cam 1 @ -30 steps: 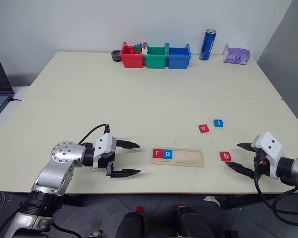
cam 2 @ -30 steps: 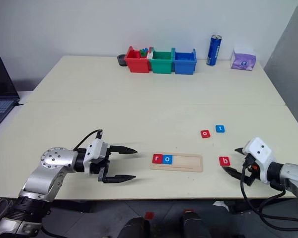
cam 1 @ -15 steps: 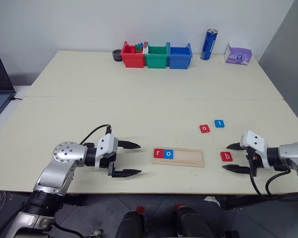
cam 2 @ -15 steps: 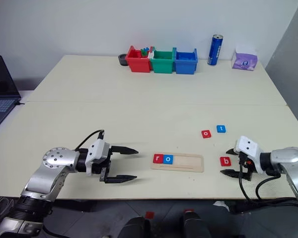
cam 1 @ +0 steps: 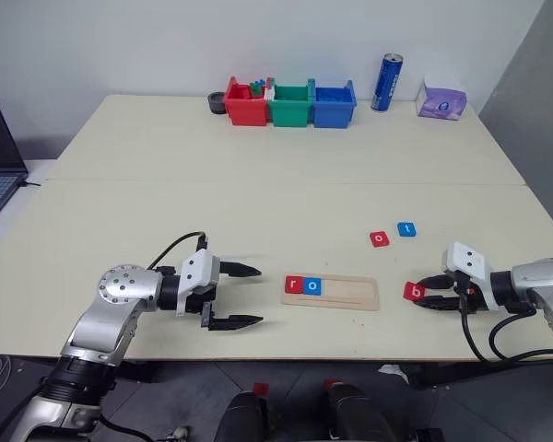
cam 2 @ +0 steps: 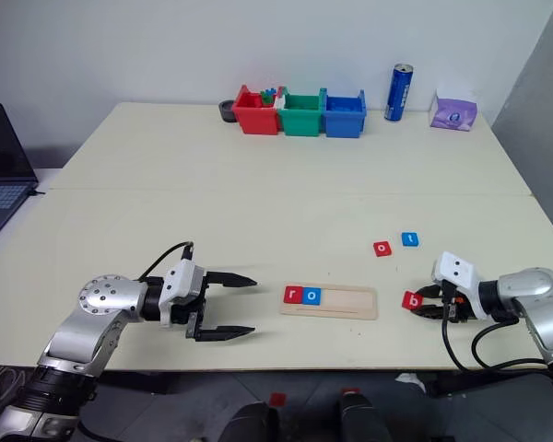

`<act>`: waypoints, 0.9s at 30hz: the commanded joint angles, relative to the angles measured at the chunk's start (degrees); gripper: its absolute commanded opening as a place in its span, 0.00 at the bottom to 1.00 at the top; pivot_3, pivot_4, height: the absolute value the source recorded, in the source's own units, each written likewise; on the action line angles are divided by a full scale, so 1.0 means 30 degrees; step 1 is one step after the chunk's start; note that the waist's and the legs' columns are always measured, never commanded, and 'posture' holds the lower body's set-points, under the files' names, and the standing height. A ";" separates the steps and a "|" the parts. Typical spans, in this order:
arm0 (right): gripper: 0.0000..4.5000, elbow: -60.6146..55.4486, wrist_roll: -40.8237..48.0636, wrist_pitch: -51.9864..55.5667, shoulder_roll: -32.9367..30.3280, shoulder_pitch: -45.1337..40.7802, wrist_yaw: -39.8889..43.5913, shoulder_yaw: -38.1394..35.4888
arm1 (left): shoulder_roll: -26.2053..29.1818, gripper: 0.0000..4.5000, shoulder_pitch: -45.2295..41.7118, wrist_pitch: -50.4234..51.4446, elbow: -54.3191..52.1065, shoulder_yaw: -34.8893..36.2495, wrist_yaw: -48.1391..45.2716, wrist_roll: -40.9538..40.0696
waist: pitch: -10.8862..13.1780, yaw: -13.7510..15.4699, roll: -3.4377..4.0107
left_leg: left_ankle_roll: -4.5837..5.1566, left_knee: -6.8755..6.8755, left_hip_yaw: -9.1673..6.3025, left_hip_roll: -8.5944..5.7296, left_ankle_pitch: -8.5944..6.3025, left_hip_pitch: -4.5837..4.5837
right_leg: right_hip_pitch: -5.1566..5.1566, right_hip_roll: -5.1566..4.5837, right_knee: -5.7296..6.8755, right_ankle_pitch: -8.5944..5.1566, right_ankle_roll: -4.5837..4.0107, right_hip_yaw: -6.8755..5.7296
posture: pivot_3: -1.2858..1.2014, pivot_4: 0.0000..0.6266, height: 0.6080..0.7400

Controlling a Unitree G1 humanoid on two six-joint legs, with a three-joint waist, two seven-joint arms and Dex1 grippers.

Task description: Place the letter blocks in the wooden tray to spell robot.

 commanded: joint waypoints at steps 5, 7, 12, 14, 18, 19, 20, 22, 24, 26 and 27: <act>0.33 -0.5671 0.1355 0.2939 0.1171 -0.1591 -0.1303 0.0674 | 0.0418 1.00 0.0515 -0.0671 -0.0199 0.0724 0.0130 -0.0021 | 0.0006 0.0024 0.0010 | -0.0001 -0.0002 -0.0021 0.0004 0.0000 0.0001 | 0.0002 0.0002 0.0003 -0.0005 0.0009 -0.0024 | 0.52 0.24 1.00; 0.33 -0.5807 0.0728 0.3261 0.1688 -0.2200 -0.1824 0.1534 | 0.0419 1.00 0.0515 -0.0774 -0.0091 0.0715 0.0140 -0.0005 | 0.0006 0.0031 0.0010 | -0.0001 0.0000 -0.0017 0.0002 0.0000 -0.0001 | 0.0001 0.0001 0.0000 -0.0005 0.0008 -0.0023 | 0.52 0.24 1.00; 0.33 -0.5154 -0.0866 0.3572 0.3111 -0.4068 -0.2558 0.3877 | 0.0386 1.00 0.0483 -0.0971 0.0054 0.0690 0.0287 0.0067 | 0.0007 0.0027 0.0012 | -0.0001 0.0012 -0.0015 -0.0008 0.0000 -0.0009 | -0.0006 -0.0012 0.0003 -0.0003 0.0006 -0.0014 | 0.52 0.24 1.00; 0.33 -0.4806 -0.1517 0.3331 0.3245 -0.4548 -0.2414 0.4700 | 0.0399 1.00 0.0498 -0.1021 0.0059 0.0684 0.0364 0.0083 | 0.0007 0.0030 0.0012 | -0.0001 0.0011 -0.0015 -0.0008 0.0000 -0.0014 | -0.0007 -0.0015 -0.0005 0.0003 -0.0005 -0.0023 | 0.52 0.24 1.00; 0.33 -0.4284 -0.2417 0.2708 0.3199 -0.4985 -0.1849 0.5710 | 0.0397 1.00 0.0530 -0.1095 0.0060 0.0676 0.0518 0.0128 | 0.0008 0.0056 0.0011 | 0.0000 0.0009 -0.0015 -0.0010 0.0000 -0.0026 | -0.0010 -0.0020 -0.0006 0.0044 -0.0076 -0.0051 | 0.52 0.24 1.00; 0.33 -0.4220 -0.2571 0.2529 0.3244 -0.5058 -0.1745 0.5893 | 0.0395 1.00 0.0549 -0.1092 0.0036 0.0680 0.0555 0.0137 | 0.0008 0.0049 0.0012 | 0.0000 0.0009 -0.0014 -0.0010 0.0000 -0.0028 | -0.0010 -0.0021 -0.0006 0.0045 -0.0078 -0.0055 | 0.52 0.24 1.00; 0.33 -0.4163 -0.2658 0.2448 0.3346 -0.5137 -0.1664 0.6042 | 0.0393 1.00 0.0582 -0.1085 -0.0012 0.0679 0.0593 0.0145 | 0.0008 0.0045 0.0012 | 0.0000 0.0008 -0.0013 -0.0010 0.0000 -0.0028 | -0.0011 -0.0021 -0.0006 0.0045 -0.0078 -0.0053 | 0.52 0.24 1.00; 0.33 -0.3975 -0.2867 0.2368 0.3574 -0.5299 -0.1605 0.6216 | 0.0385 1.00 0.0641 -0.1066 -0.0103 0.0674 0.0645 0.0155 | 0.0008 0.0037 0.0012 | 0.0000 0.0006 -0.0014 -0.0009 0.0000 -0.0028 | -0.0015 -0.0020 -0.0004 0.0045 -0.0078 -0.0055 | 0.52 0.24 1.00; 0.33 -0.3712 -0.3002 0.2232 0.3765 -0.5483 -0.1558 0.6323 | 0.0373 1.00 0.0694 -0.1036 -0.0204 0.0666 0.0715 0.0168 | 0.0008 0.0033 0.0012 | 0.0000 0.0007 -0.0015 -0.0006 0.0000 -0.0025 | -0.0015 -0.0019 0.0000 0.0046 -0.0079 -0.0057 | 0.52 0.24 1.00; 0.33 -0.3579 -0.3071 0.2162 0.3891 -0.5599 -0.1495 0.6397 | 0.0378 1.00 0.0742 -0.0990 -0.0298 0.0665 0.0794 0.0154 | 0.0008 0.0034 0.0011 | 0.0000 0.0007 -0.0016 -0.0006 0.0000 -0.0025 | -0.0015 -0.0019 0.0002 0.0046 -0.0080 -0.0058 | 0.52 0.24 1.00; 0.33 -0.3611 -0.3106 0.2188 0.3956 -0.5598 -0.1486 0.6426 | 0.0393 1.00 0.0802 -0.0990 -0.0352 0.0670 0.0822 0.0140 | 0.0008 0.0033 0.0012 | -0.0001 0.0007 -0.0016 -0.0006 0.0000 -0.0025 | -0.0015 -0.0019 0.0001 0.0046 -0.0080 -0.0062 | 0.52 0.24 1.00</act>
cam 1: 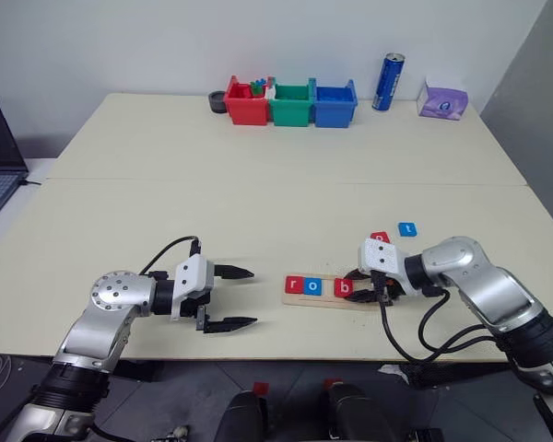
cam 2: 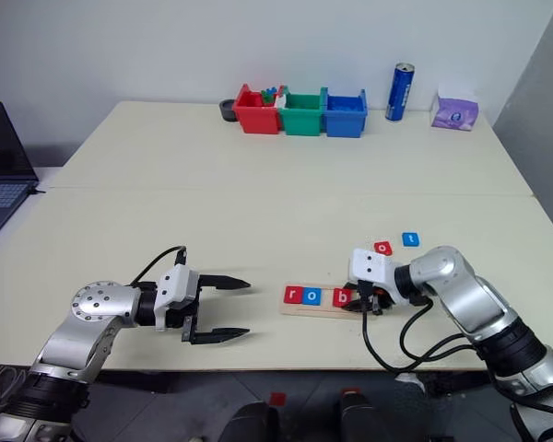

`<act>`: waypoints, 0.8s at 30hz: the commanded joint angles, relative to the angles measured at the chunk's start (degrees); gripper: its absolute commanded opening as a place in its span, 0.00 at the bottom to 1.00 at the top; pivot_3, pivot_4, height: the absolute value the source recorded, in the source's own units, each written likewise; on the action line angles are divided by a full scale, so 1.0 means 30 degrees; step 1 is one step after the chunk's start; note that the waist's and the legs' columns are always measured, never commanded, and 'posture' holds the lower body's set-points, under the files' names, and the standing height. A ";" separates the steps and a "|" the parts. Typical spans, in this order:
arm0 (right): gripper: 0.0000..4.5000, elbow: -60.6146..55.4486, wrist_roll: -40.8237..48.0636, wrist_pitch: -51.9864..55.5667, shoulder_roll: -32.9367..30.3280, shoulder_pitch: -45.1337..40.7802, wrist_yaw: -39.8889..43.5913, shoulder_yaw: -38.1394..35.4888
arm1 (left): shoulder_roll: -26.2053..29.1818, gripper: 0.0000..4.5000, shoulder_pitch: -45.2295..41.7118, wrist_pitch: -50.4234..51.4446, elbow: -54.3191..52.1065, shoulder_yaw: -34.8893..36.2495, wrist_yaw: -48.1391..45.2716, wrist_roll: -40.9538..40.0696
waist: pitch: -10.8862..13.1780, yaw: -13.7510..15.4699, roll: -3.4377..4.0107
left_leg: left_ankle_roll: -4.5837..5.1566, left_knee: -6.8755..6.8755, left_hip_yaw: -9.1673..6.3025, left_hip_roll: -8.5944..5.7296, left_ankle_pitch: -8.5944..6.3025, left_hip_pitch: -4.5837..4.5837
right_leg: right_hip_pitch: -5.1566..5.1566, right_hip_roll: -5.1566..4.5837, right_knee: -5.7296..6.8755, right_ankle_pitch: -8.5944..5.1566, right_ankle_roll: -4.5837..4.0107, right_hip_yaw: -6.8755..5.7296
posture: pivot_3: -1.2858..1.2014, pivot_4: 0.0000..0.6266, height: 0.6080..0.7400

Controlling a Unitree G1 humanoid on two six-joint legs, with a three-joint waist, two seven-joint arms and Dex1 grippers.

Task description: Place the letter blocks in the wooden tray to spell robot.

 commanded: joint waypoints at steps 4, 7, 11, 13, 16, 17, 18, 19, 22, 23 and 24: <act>0.33 -0.0252 -0.0347 -0.0293 0.0483 -0.0426 0.0241 0.0057 | 0.0190 1.00 0.0267 -0.0144 -0.0718 0.0446 0.0175 -0.0165 | 0.0000 -0.0001 0.0001 | 0.0000 -0.0001 -0.0003 0.0001 0.0000 -0.0001 | 0.0000 -0.0001 0.0000 0.0001 -0.0002 0.0001 | 0.52 0.24 1.00; 0.33 -0.0163 -0.0518 -0.0265 0.0672 -0.0498 0.0311 0.0119 | 0.0183 1.00 0.0278 -0.0085 -0.0840 0.0441 0.0236 -0.0170 | 0.0000 0.0000 0.0001 | 0.0000 0.0000 -0.0003 0.0000 0.0000 -0.0002 | 0.0000 -0.0001 0.0000 0.0002 -0.0003 -0.0002 | 0.52 0.24 1.00; 0.33 -0.0110 -0.0581 -0.0132 0.0827 -0.0653 0.0354 0.0180 | 0.0157 1.00 0.0257 0.0028 -0.1002 0.0379 0.0339 -0.0160 | 0.0000 -0.0001 0.0001 | 0.0000 0.0000 -0.0003 -0.0001 0.0000 -0.0001 | 0.0000 -0.0001 0.0000 0.0002 -0.0003 -0.0002 | 0.52 0.24 1.00; 0.33 -0.0124 -0.0587 -0.0067 0.0852 -0.0677 0.0399 0.0198 | 0.0140 1.00 0.0259 0.0089 -0.1097 0.0333 0.0415 -0.0155 | 0.0000 0.0000 0.0001 | 0.0000 0.0000 -0.0004 -0.0001 0.0000 -0.0001 | 0.0000 -0.0001 0.0000 0.0002 -0.0004 -0.0003 | 0.52 0.24 1.00; 0.33 -0.0070 -0.0606 0.0035 0.0964 -0.0760 0.0405 0.0214 | 0.0114 1.00 0.0248 0.0183 -0.1215 0.0270 0.0537 -0.0157 | 0.0000 -0.0001 0.0001 | 0.0000 0.0000 -0.0006 -0.0001 0.0000 -0.0001 | 0.0000 -0.0001 0.0000 0.0003 -0.0004 -0.0001 | 0.52 0.24 1.00; 0.33 -0.0036 -0.0616 0.0055 0.0999 -0.0798 0.0407 0.0220 | 0.0105 1.00 0.0237 0.0209 -0.1238 0.0254 0.0566 -0.0157 | 0.0000 -0.0001 0.0001 | 0.0000 0.0000 -0.0006 -0.0001 0.0000 -0.0001 | 0.0000 -0.0001 0.0000 0.0003 -0.0005 -0.0001 | 0.52 0.24 1.00; 0.33 -0.0020 -0.0618 0.0069 0.1018 -0.0821 0.0424 0.0212 | 0.0096 1.00 0.0244 0.0234 -0.1277 0.0245 0.0589 -0.0162 | 0.0000 -0.0001 0.0001 | 0.0000 0.0000 -0.0005 -0.0001 0.0000 -0.0002 | 0.0000 -0.0001 0.0000 0.0003 -0.0004 -0.0003 | 0.52 0.24 1.00; 0.33 0.0000 -0.0624 0.0070 0.1033 -0.0844 0.0447 0.0205 | 0.0087 1.00 0.0249 0.0252 -0.1301 0.0241 0.0602 -0.0165 | 0.0000 -0.0003 0.0001 | 0.0000 0.0000 -0.0006 -0.0001 0.0000 -0.0001 | 0.0000 -0.0001 0.0000 0.0003 -0.0004 -0.0002 | 0.52 0.24 1.00; 0.50 0.0071 -0.0620 0.0048 0.1055 -0.0945 0.0505 0.0151 | 0.0059 1.00 0.0283 0.0295 -0.1349 0.0248 0.0624 -0.0171 | 0.0000 -0.0003 0.0001 | 0.0000 0.0000 -0.0006 -0.0001 0.0000 -0.0001 | 0.0000 -0.0001 0.0000 0.0003 -0.0005 -0.0002 | 0.52 0.24 1.00; 0.56 0.0062 -0.0588 0.0056 0.1057 -0.0975 0.0526 0.0112 | 0.0051 1.00 0.0304 0.0304 -0.1368 0.0250 0.0632 -0.0169 | 0.0000 -0.0002 0.0001 | 0.0000 0.0000 -0.0005 -0.0001 0.0000 -0.0001 | 0.0000 -0.0001 0.0000 0.0003 -0.0005 -0.0002 | 0.52 0.24 1.00; 0.64 0.0045 -0.0528 0.0071 0.1076 -0.1023 0.0533 0.0039 | 0.0038 1.00 0.0318 0.0312 -0.1373 0.0246 0.0643 -0.0164 | 0.0000 -0.0002 0.0001 | 0.0000 0.0000 -0.0005 -0.0001 0.0000 -0.0001 | 0.0000 -0.0001 0.0000 0.0003 -0.0005 -0.0002 | 0.52 0.24 1.00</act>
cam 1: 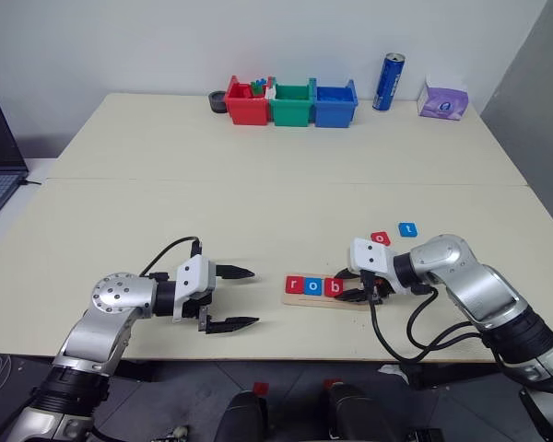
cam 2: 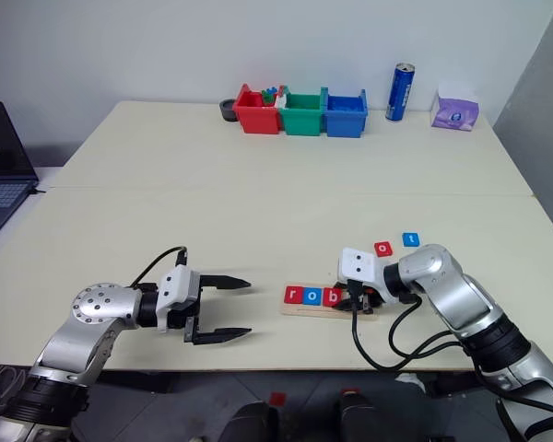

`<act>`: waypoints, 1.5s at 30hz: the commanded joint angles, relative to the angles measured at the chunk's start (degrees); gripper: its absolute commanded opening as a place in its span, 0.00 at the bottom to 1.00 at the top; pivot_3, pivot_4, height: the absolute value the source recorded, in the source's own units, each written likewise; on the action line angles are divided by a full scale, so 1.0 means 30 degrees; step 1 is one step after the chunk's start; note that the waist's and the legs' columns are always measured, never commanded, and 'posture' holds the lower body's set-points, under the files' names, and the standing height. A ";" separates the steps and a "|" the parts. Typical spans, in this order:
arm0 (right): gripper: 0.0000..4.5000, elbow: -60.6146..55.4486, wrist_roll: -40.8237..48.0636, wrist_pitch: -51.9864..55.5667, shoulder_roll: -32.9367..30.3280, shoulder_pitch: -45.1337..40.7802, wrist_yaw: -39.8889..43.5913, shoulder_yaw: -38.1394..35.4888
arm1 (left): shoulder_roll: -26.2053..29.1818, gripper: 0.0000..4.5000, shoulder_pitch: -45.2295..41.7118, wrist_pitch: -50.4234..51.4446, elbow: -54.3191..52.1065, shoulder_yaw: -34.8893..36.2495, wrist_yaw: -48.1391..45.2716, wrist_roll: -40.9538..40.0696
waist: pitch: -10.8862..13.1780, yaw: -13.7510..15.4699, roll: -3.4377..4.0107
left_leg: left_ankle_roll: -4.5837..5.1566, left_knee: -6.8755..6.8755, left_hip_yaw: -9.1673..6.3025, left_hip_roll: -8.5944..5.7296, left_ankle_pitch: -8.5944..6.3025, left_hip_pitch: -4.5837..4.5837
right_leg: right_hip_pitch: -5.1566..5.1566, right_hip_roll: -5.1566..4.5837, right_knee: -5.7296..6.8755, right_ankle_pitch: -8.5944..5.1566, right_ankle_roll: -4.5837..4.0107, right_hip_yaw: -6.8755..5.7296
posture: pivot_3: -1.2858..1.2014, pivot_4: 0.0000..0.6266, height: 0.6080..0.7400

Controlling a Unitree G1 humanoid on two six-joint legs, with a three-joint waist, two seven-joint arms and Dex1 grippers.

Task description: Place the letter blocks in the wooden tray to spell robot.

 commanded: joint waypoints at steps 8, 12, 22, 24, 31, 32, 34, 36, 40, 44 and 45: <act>0.98 -0.1876 0.1372 0.1290 -0.0330 -0.0288 0.0154 -0.1757 | 0.0047 1.00 0.0166 -0.0002 -0.0902 0.0272 0.0232 -0.0190 | 0.0001 0.0002 0.0001 | 0.0000 0.0000 -0.0009 0.0000 0.0000 -0.0003 | 0.0000 -0.0002 -0.0001 0.0001 -0.0001 -0.0001 | 0.52 0.24 1.00; 0.98 -0.3349 0.1868 0.2244 -0.1336 0.1126 -0.0025 -0.2519 | 0.0078 1.00 0.0258 0.0043 -0.0988 0.0322 0.0292 -0.0197 | -0.0001 0.0028 -0.0001 | -0.0001 -0.0006 -0.0019 0.0001 -0.0001 -0.0004 | 0.0002 -0.0006 -0.0005 0.0000 0.0000 -0.0010 | 0.52 0.24 1.00; 0.98 -0.5287 0.2468 0.3706 -0.2177 0.3311 -0.0911 -0.2554 | 0.0113 1.00 0.0112 -0.0124 -0.0719 0.0191 0.0155 -0.0103 | 0.0000 -0.0028 -0.0001 | -0.0001 0.0000 -0.0009 0.0004 0.0000 0.0006 | 0.0002 -0.0005 0.0000 -0.0046 0.0078 0.0001 | 0.52 0.24 1.00; 0.98 -0.5237 0.2418 0.3770 -0.2197 0.3361 -0.1025 -0.2391 | 0.0080 1.00 0.0023 -0.0158 -0.0614 0.0158 0.0135 -0.0070 | 0.0000 -0.0012 -0.0001 | -0.0001 0.0000 -0.0003 0.0005 0.0000 0.0004 | 0.0002 -0.0003 0.0000 -0.0050 0.0085 -0.0005 | 0.52 0.24 1.00; 0.98 -0.5112 0.2112 0.3613 -0.2321 0.3455 -0.1247 -0.1744 | 0.0036 1.00 0.0050 -0.0342 -0.0398 0.0180 0.0037 -0.0023 | 0.0001 -0.0008 -0.0002 | -0.0001 0.0000 -0.0004 0.0001 0.0000 0.0000 | 0.0002 -0.0004 -0.0004 -0.0050 0.0084 0.0003 | 0.52 0.24 1.00; 0.98 -0.5116 0.2096 0.3551 -0.2342 0.3440 -0.1268 -0.1736 | 0.0031 1.00 0.0064 -0.0357 -0.0394 0.0193 0.0032 -0.0016 | 0.0000 -0.0008 -0.0002 | 0.0000 0.0000 -0.0006 0.0000 0.0000 0.0001 | 0.0002 -0.0004 -0.0004 -0.0049 0.0084 0.0004 | 0.52 0.24 1.00; 0.98 -0.5159 0.2307 0.3490 -0.2268 0.3434 -0.1328 -0.2001 | -0.0006 1.00 0.0034 -0.0376 -0.0342 0.0185 0.0041 0.0017 | 0.0000 -0.0008 -0.0002 | 0.0000 0.0000 -0.0005 0.0000 0.0000 0.0001 | 0.0003 -0.0004 -0.0004 -0.0049 0.0084 0.0001 | 0.52 0.24 1.00; 0.98 -0.5252 0.2697 0.3693 -0.2122 0.3409 -0.1469 -0.2428 | -0.0030 1.00 0.0047 -0.0383 -0.0353 0.0183 0.0058 0.0034 | 0.0000 -0.0007 -0.0002 | 0.0000 0.0000 -0.0005 0.0001 0.0000 0.0001 | 0.0003 -0.0003 -0.0004 -0.0050 0.0085 0.0001 | 0.52 0.24 1.00; 0.90 -0.4950 0.2512 0.3442 -0.2067 0.3344 -0.2087 -0.2634 | -0.0059 1.00 0.0057 -0.0361 -0.0401 0.0174 0.0094 0.0064 | 0.0001 -0.0008 -0.0002 | -0.0001 0.0000 -0.0005 0.0000 0.0000 0.0000 | 0.0003 -0.0003 -0.0004 -0.0050 0.0085 0.0002 | 0.52 0.24 1.00; 0.62 -0.4419 0.1861 0.2837 -0.1895 0.3148 -0.2703 -0.2226 | -0.0074 1.00 0.0044 -0.0305 -0.0501 0.0164 0.0153 0.0085 | 0.0000 -0.0008 -0.0002 | -0.0001 0.0000 -0.0003 0.0000 0.0000 0.0000 | 0.0002 -0.0004 -0.0004 -0.0050 0.0085 0.0001 | 0.52 0.24 1.00; 0.55 -0.4381 0.1814 0.2718 -0.1848 0.3099 -0.2736 -0.2134 | -0.0069 1.00 0.0040 -0.0287 -0.0525 0.0164 0.0165 0.0087 | 0.0001 -0.0010 -0.0002 | -0.0001 0.0000 -0.0003 0.0001 0.0000 0.0000 | 0.0002 -0.0004 -0.0004 -0.0050 0.0085 0.0001 | 0.52 0.24 1.00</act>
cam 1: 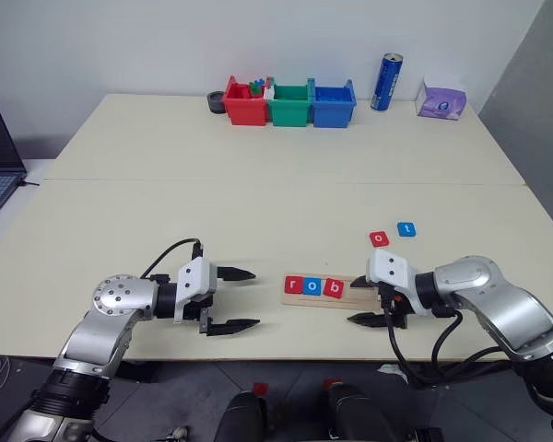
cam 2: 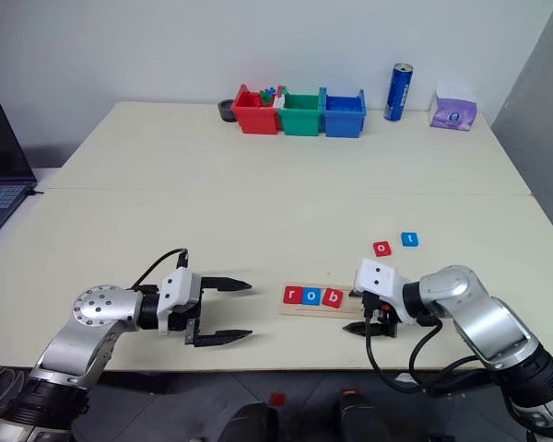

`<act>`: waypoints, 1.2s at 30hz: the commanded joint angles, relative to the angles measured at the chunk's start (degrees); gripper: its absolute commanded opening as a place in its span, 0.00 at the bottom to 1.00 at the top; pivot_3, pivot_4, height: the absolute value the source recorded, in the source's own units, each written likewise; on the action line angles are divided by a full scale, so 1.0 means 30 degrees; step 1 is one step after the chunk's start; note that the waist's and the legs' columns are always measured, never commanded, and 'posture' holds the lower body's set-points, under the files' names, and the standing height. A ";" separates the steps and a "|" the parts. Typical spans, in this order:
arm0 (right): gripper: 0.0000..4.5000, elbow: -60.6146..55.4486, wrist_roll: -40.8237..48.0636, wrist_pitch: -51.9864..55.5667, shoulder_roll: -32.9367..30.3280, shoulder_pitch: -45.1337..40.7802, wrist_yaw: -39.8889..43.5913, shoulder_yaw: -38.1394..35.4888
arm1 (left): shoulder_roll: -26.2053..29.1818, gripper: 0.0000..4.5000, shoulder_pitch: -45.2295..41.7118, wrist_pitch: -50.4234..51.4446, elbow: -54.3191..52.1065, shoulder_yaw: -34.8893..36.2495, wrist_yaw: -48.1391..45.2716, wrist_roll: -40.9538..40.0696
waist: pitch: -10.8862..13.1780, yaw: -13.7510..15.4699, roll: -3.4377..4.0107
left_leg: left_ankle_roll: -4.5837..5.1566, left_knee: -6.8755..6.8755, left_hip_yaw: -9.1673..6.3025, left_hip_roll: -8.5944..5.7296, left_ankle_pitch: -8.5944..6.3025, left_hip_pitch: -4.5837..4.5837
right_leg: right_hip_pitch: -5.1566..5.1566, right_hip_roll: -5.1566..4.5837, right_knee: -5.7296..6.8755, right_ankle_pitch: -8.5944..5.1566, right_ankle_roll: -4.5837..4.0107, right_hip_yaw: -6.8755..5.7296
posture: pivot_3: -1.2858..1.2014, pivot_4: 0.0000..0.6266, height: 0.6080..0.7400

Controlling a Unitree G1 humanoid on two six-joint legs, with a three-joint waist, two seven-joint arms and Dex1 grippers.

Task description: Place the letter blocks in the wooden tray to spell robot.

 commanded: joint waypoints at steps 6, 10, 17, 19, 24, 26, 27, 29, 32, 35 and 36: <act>0.06 0.0190 -0.0410 -0.0500 0.0574 -0.0745 -0.0404 -0.0011 | 0.0037 1.00 -0.0274 -0.0182 -0.0267 0.0188 0.0182 0.0022 | 0.0000 0.0004 0.0000 | 0.0000 0.0000 -0.0002 -0.0001 0.0000 -0.0001 | 0.0000 0.0000 0.0000 0.0002 -0.0003 -0.0001 | 0.52 0.24 1.00; 0.01 0.0594 -0.0921 -0.0814 0.0458 -0.0862 -0.0285 0.0453 | 0.0033 1.00 -0.0258 -0.0148 -0.0324 0.0177 0.0271 0.0036 | 0.0000 0.0006 0.0000 | 0.0000 0.0001 -0.0003 -0.0004 0.0000 -0.0001 | 0.0000 -0.0002 0.0000 0.0005 -0.0009 0.0002 | 0.52 0.24 1.00; 0.01 0.1259 -0.1373 -0.0896 0.0889 -0.1409 -0.0262 0.0938 | 0.0052 1.00 -0.0217 -0.0159 -0.0346 0.0171 0.0365 0.0031 | 0.0000 0.0002 0.0000 | 0.0000 0.0000 0.0001 0.0000 0.0000 -0.0001 | 0.0000 0.0000 0.0000 0.0006 -0.0011 -0.0001 | 0.52 0.24 1.00; 0.01 0.1384 -0.1376 -0.0996 0.1017 -0.1520 -0.0217 0.1079 | 0.0050 1.00 -0.0219 -0.0168 -0.0334 0.0173 0.0375 0.0038 | 0.0000 0.0001 0.0000 | 0.0000 0.0000 -0.0002 -0.0001 0.0000 -0.0002 | 0.0000 -0.0001 0.0000 0.0009 -0.0016 0.0000 | 0.52 0.24 1.00; 0.01 0.1951 -0.1619 -0.1299 0.1616 -0.2027 -0.0312 0.1363 | 0.0051 1.00 -0.0222 -0.0173 -0.0335 0.0176 0.0392 0.0046 | 0.0000 -0.0003 0.0001 | 0.0000 0.0000 -0.0002 0.0001 0.0000 0.0001 | 0.0000 0.0000 0.0003 0.0009 -0.0016 0.0000 | 0.52 0.24 1.00; 0.01 0.2171 -0.1713 -0.1398 0.1820 -0.2234 -0.0319 0.1465 | 0.0058 1.00 -0.0226 -0.0174 -0.0339 0.0177 0.0400 0.0057 | 0.0000 0.0001 0.0001 | 0.0000 0.0000 -0.0003 0.0000 0.0000 -0.0002 | 0.0000 0.0000 0.0002 0.0010 -0.0018 -0.0006 | 0.52 0.24 1.00; 0.01 0.2274 -0.1769 -0.1474 0.1908 -0.2316 -0.0308 0.1514 | 0.0061 1.00 -0.0225 -0.0175 -0.0342 0.0178 0.0408 0.0066 | 0.0000 0.0002 0.0000 | 0.0000 0.0000 -0.0002 -0.0001 0.0000 -0.0003 | 0.0000 0.0000 0.0000 0.0012 -0.0021 -0.0005 | 0.52 0.24 1.00; 0.01 0.2464 -0.1902 -0.1655 0.2049 -0.2412 -0.0270 0.1570 | 0.0067 1.00 -0.0217 -0.0167 -0.0359 0.0178 0.0420 0.0075 | 0.0000 0.0001 0.0000 | 0.0000 0.0000 -0.0002 -0.0002 0.0000 -0.0003 | 0.0000 0.0000 0.0000 0.0016 -0.0028 -0.0004 | 0.52 0.24 1.00; 0.01 0.2514 -0.2077 -0.1820 0.2131 -0.2411 -0.0232 0.1598 | 0.0108 1.00 -0.0088 -0.0171 -0.0457 0.0233 0.0435 0.0048 | 0.0000 0.0001 0.0000 | 0.0000 0.0000 -0.0002 -0.0002 0.0000 -0.0003 | -0.0001 -0.0001 0.0000 0.0047 -0.0081 -0.0006 | 0.52 0.24 1.00; 0.01 0.2484 -0.2179 -0.1990 0.1920 -0.2413 -0.0148 0.1497 | 0.0134 1.00 0.0002 -0.0131 -0.0546 0.0271 0.0462 0.0012 | 0.0000 0.0001 0.0000 | 0.0000 -0.0001 -0.0003 -0.0002 0.0000 -0.0003 | -0.0001 0.0000 0.0001 0.0045 -0.0078 -0.0006 | 0.52 0.24 1.00; 0.01 0.2435 -0.2170 -0.2007 0.1808 -0.2414 -0.0115 0.1394 | 0.0139 1.00 0.0019 -0.0113 -0.0563 0.0281 0.0471 -0.0002 | 0.0000 0.0001 0.0001 | 0.0000 -0.0001 -0.0002 -0.0002 0.0000 -0.0003 | -0.0001 0.0000 0.0001 0.0045 -0.0078 -0.0006 | 0.52 0.24 1.00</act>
